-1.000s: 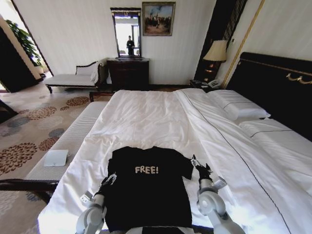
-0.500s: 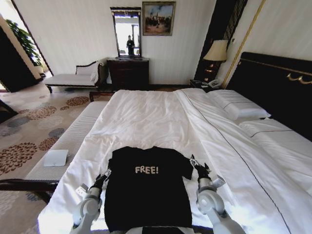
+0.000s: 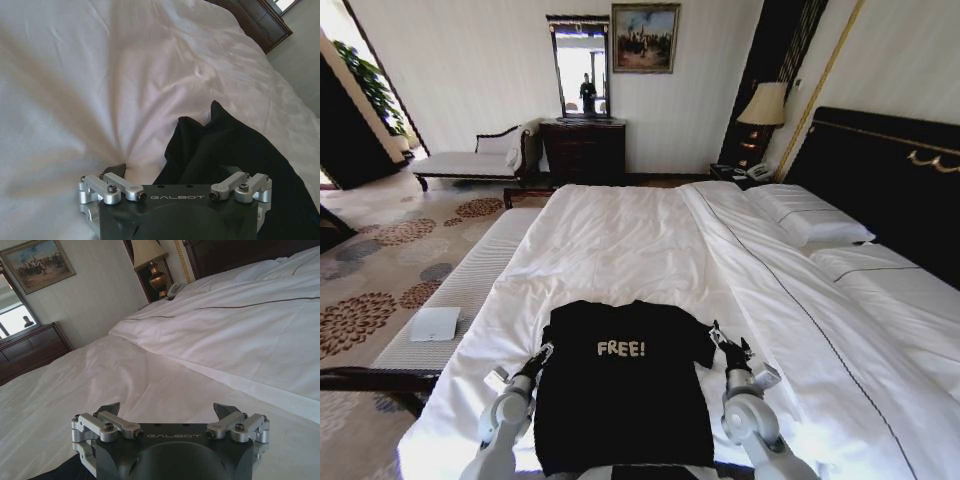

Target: Fold the clothes on the bed.

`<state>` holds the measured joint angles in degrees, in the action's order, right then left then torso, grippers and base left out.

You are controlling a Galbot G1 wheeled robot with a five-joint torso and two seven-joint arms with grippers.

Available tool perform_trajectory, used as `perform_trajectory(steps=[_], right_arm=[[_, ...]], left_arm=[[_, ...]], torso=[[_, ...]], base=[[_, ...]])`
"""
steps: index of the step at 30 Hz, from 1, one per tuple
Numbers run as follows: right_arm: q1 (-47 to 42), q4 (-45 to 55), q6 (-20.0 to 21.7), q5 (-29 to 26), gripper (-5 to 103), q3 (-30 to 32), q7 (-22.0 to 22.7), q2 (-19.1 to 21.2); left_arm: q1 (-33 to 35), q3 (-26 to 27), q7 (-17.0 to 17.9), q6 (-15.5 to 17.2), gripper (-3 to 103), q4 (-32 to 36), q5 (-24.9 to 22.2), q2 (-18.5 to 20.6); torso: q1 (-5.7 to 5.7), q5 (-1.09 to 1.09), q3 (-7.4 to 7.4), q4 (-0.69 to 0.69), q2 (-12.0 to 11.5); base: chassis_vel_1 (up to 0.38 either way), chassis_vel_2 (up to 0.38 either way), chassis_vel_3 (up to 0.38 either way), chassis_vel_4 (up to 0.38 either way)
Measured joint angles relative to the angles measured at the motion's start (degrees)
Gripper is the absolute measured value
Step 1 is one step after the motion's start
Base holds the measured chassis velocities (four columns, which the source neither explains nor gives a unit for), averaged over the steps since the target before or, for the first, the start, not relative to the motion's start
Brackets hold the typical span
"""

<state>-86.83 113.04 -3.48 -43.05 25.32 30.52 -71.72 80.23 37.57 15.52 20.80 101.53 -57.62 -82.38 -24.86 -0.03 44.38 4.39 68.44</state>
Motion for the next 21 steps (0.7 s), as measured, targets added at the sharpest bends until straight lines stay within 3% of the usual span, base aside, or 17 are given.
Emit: perform_trajectory(steps=[13,17,21], right_arm=[[0.7,-1.2,-0.3,0.6,100,-0.6,0.0,0.0],[0.8,-1.5,-0.3,0.8,100,-0.7,0.0,0.3],[0.8,-1.6,-0.3,0.8,100,-0.7,0.0,0.5]], left_arm=[[-3.4,-0.4,-0.3,-0.5,102,-0.3,-1.8,-0.4],[-3.7,-0.3,-0.7,-0.9,85,-1.4,-1.5,-0.6],[-3.7,-0.3,-0.7,-1.0,80,-1.5,-1.4,-0.9]], torso=[[0.0,-0.02,0.0,0.02,0.0],[-0.01,-0.02,0.0,0.02,0.0],[0.0,-0.02,0.0,0.02,0.0]], base=[[0.0,0.0,0.0,0.0],[0.0,0.0,0.0,0.0],[0.0,0.0,0.0,0.0]])
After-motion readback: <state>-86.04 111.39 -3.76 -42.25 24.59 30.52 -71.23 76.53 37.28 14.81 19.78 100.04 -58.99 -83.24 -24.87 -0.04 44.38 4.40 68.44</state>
